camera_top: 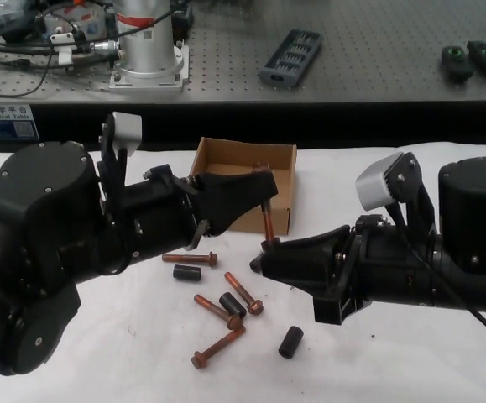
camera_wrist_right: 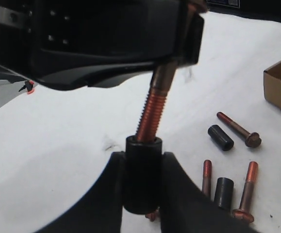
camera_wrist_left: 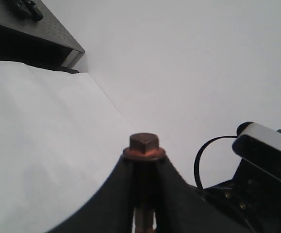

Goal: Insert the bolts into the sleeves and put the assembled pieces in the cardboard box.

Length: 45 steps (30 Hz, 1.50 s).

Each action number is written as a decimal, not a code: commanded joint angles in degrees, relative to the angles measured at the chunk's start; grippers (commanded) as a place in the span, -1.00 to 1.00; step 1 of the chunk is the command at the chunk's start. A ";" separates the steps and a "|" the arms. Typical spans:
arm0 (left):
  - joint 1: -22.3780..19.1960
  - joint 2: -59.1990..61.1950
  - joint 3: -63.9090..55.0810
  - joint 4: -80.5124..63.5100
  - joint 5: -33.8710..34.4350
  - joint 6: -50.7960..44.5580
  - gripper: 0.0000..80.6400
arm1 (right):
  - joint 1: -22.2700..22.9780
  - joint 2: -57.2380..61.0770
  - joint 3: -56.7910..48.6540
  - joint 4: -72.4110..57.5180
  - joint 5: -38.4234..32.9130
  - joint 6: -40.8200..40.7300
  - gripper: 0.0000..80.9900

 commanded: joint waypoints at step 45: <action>10.97 -6.97 0.04 0.16 8.55 4.22 0.12 | -2.68 0.07 -0.01 -7.37 -0.55 10.74 -0.88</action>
